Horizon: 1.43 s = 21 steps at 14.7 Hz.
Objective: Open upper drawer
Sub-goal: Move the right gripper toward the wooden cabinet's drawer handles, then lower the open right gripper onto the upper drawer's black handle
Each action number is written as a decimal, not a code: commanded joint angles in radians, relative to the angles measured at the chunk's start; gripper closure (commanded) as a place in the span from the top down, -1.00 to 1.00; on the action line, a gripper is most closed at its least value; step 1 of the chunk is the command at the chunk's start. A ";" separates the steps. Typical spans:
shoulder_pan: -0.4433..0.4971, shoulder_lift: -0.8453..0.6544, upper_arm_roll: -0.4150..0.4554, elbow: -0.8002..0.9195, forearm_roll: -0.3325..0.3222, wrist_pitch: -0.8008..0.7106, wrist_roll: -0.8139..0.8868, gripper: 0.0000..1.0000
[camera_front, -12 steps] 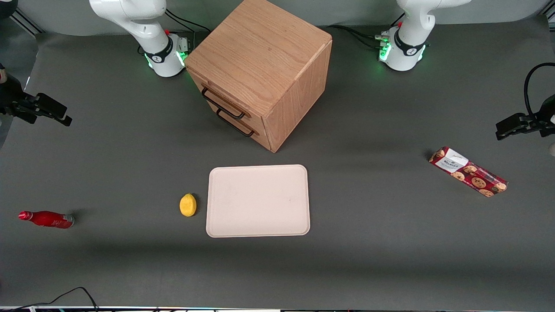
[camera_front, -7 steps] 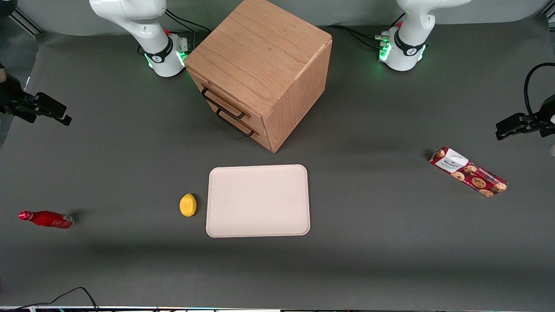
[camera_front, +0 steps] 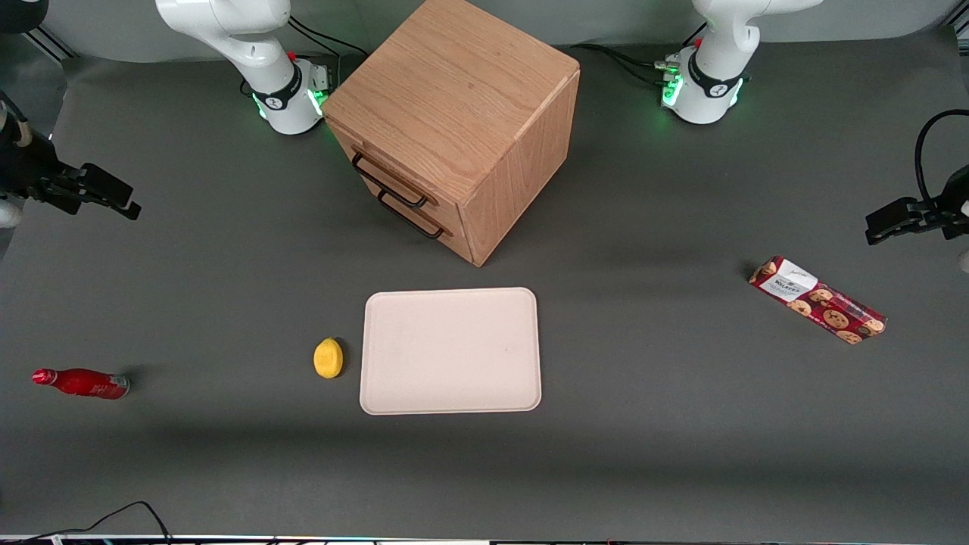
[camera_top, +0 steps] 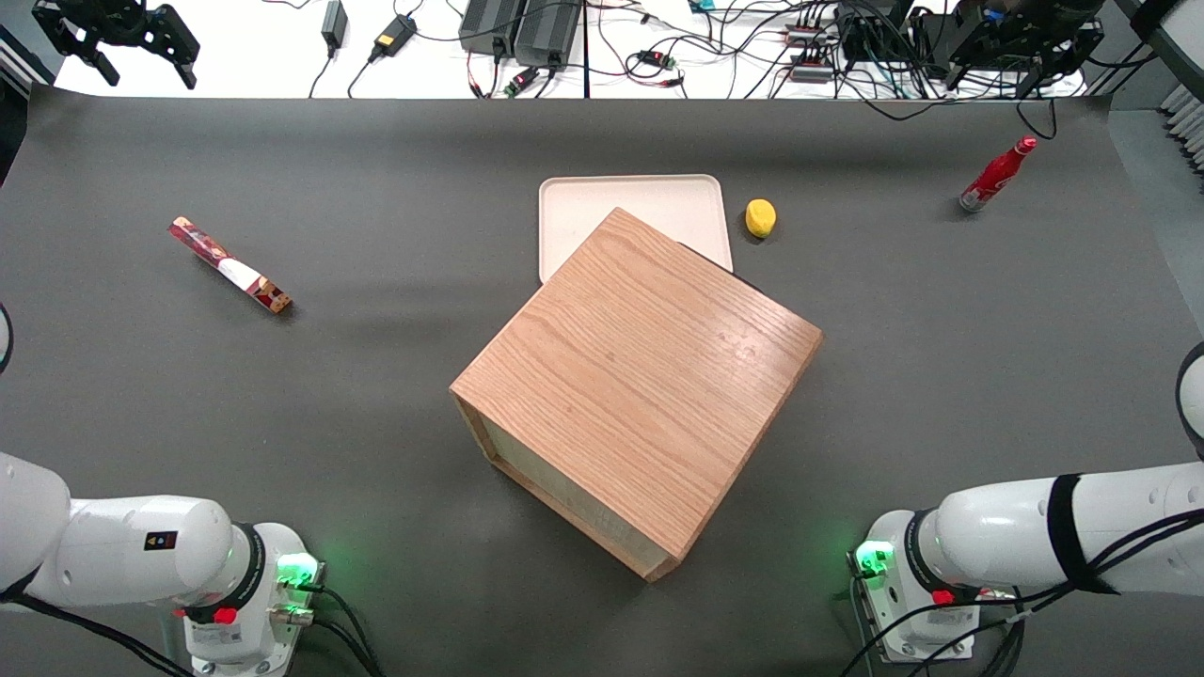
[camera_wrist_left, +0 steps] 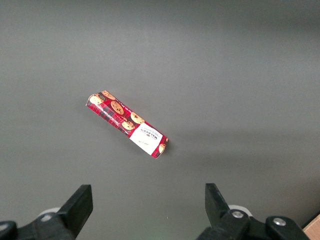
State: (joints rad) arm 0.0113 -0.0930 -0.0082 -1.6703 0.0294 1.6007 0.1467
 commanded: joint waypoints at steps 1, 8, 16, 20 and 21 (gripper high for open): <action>0.012 -0.013 0.016 -0.028 0.038 0.004 -0.046 1.00; -0.004 0.006 0.119 -0.049 0.174 0.034 -0.412 1.00; -0.004 0.076 0.313 -0.120 0.193 0.131 -0.572 1.00; -0.001 0.128 0.379 -0.138 0.193 0.160 -0.573 1.00; 0.003 0.140 0.393 -0.140 0.193 0.168 -0.573 1.00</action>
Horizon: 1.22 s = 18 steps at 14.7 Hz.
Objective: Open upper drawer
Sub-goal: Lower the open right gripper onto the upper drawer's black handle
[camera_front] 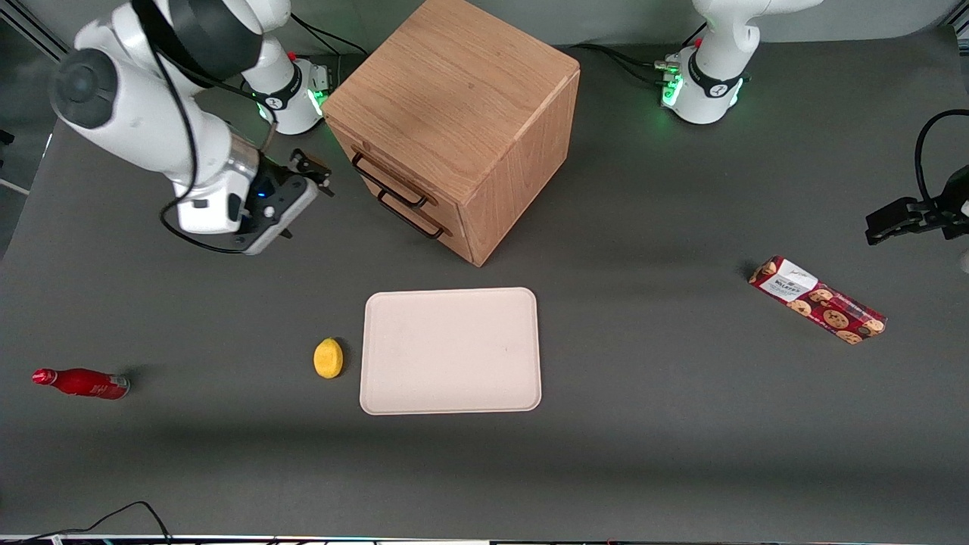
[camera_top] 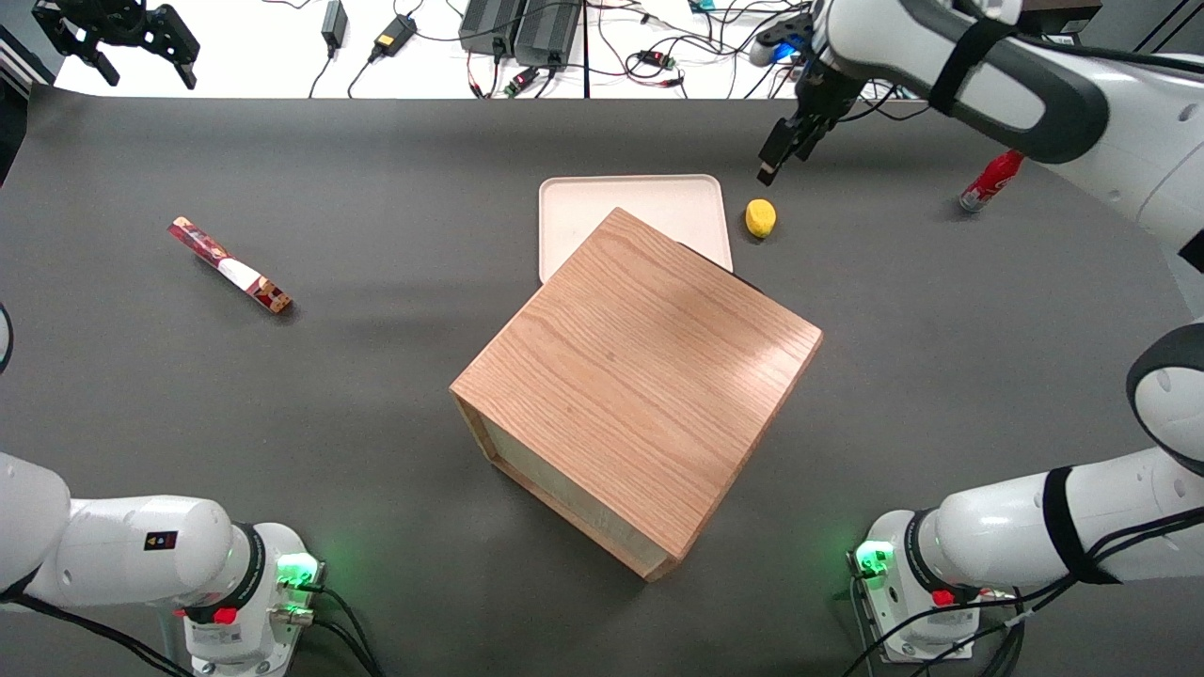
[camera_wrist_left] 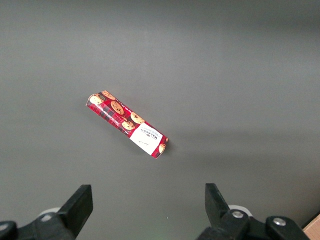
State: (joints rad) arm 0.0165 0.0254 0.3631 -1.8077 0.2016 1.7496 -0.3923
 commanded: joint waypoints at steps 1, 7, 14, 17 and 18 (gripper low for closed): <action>0.000 0.028 0.042 -0.016 0.021 0.031 -0.033 1.00; 0.005 0.030 0.108 -0.120 0.021 0.119 -0.019 1.00; 0.022 0.050 0.120 -0.163 0.021 0.120 -0.020 1.00; 0.023 0.056 0.128 -0.179 0.021 0.120 -0.028 1.00; 0.023 0.057 0.128 -0.182 0.022 0.120 -0.028 1.00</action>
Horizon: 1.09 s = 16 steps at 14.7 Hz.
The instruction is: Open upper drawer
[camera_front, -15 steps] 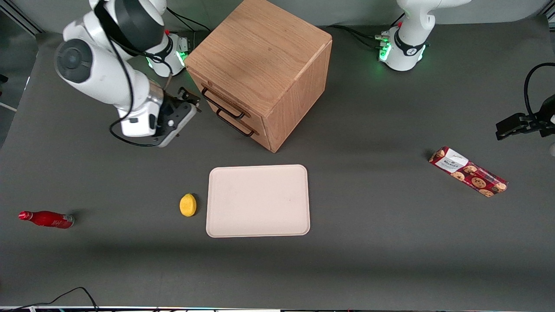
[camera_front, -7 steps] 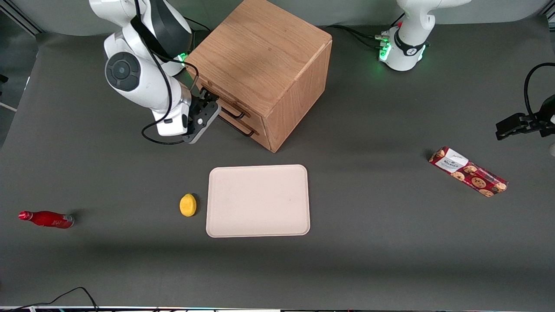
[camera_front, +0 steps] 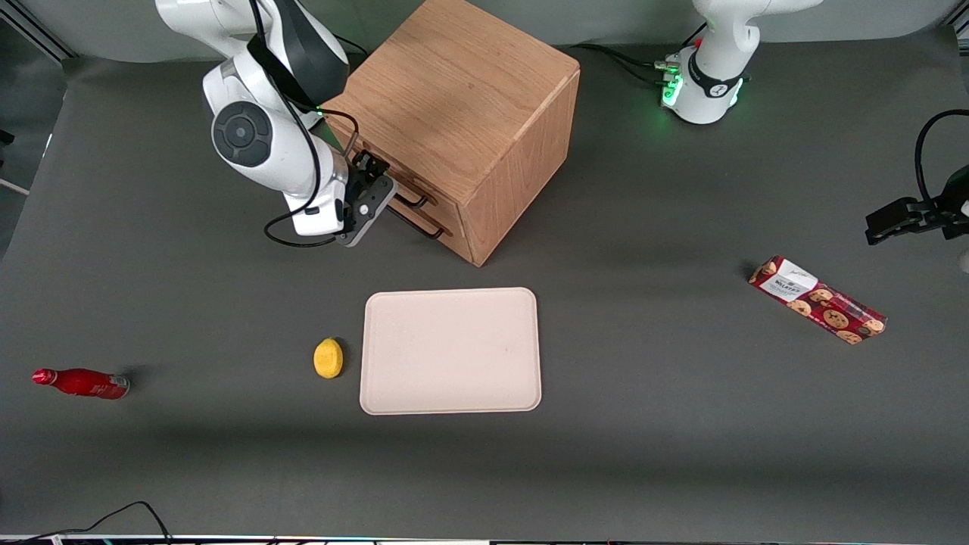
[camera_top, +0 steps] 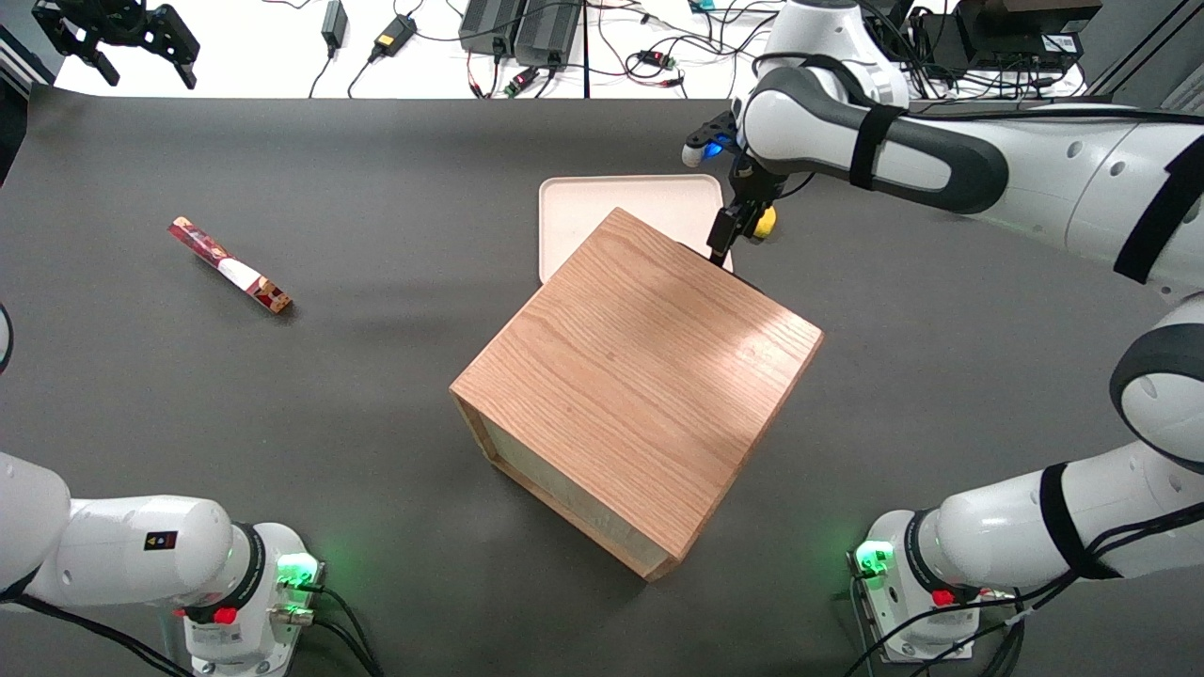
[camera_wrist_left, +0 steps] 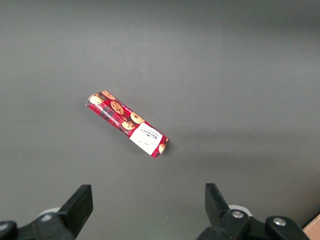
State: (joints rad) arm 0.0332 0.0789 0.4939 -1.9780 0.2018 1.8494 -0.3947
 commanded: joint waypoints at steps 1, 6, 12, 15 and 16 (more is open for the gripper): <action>0.007 0.009 -0.003 -0.013 0.022 0.020 -0.026 1.00; 0.010 0.027 0.002 -0.044 0.022 0.065 -0.027 1.00; 0.020 0.032 0.005 -0.067 0.022 0.094 -0.026 1.00; 0.020 0.035 0.005 -0.067 0.022 0.096 -0.029 1.00; 0.020 0.036 0.005 -0.067 0.021 0.100 -0.029 1.00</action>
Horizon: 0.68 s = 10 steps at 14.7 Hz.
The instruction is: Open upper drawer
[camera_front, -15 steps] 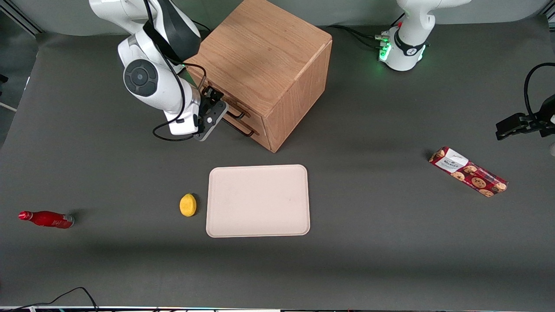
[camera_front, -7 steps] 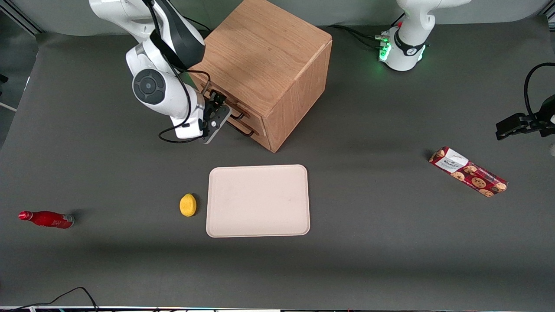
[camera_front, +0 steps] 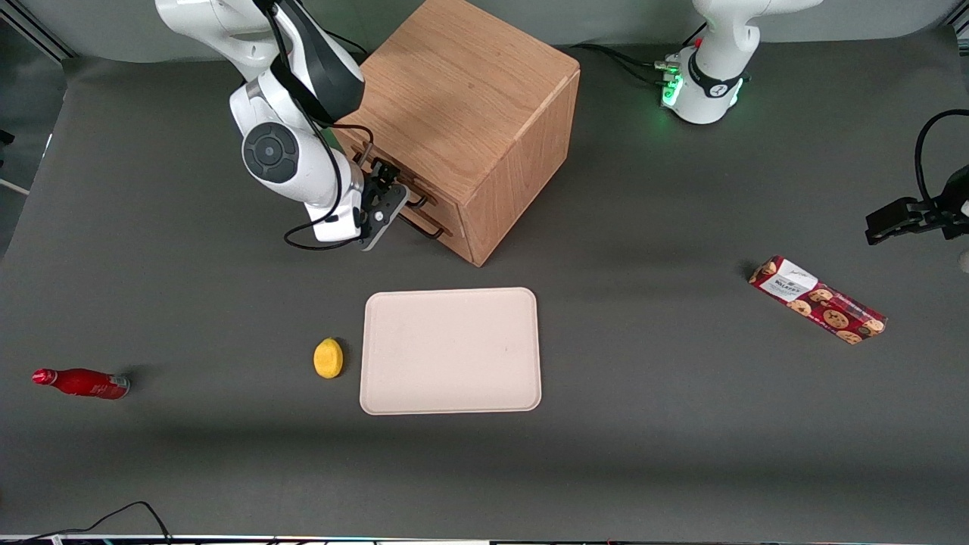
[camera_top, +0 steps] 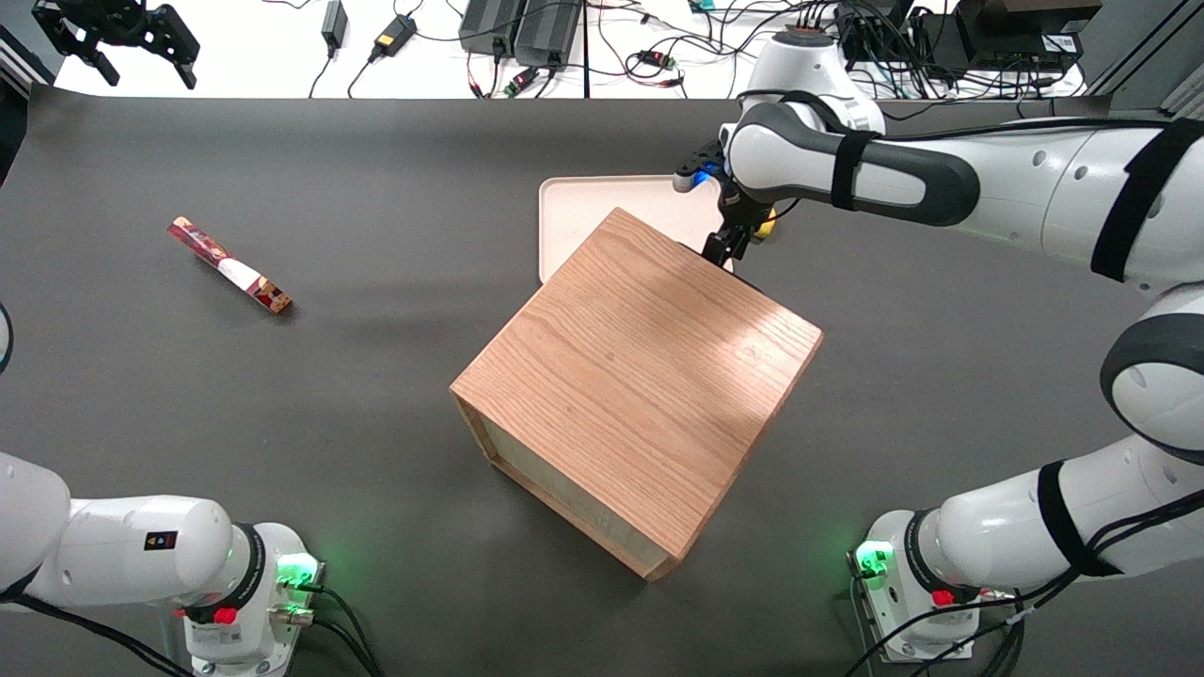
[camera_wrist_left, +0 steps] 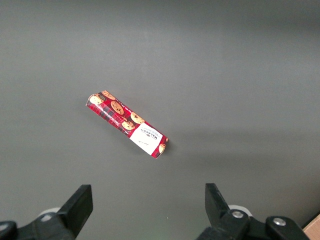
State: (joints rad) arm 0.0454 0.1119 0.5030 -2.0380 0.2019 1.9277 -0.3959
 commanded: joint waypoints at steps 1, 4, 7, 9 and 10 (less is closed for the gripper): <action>0.008 0.006 -0.005 -0.007 0.021 0.027 -0.027 1.00; 0.008 0.014 -0.005 -0.007 0.019 0.042 -0.027 1.00; 0.007 0.014 -0.011 -0.004 0.016 0.051 -0.029 1.00; 0.007 0.017 -0.017 -0.004 0.010 0.065 -0.029 1.00; 0.007 0.020 -0.020 -0.002 0.008 0.072 -0.029 1.00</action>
State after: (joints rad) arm 0.0454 0.1221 0.4978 -2.0432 0.2019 1.9755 -0.3963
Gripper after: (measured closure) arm 0.000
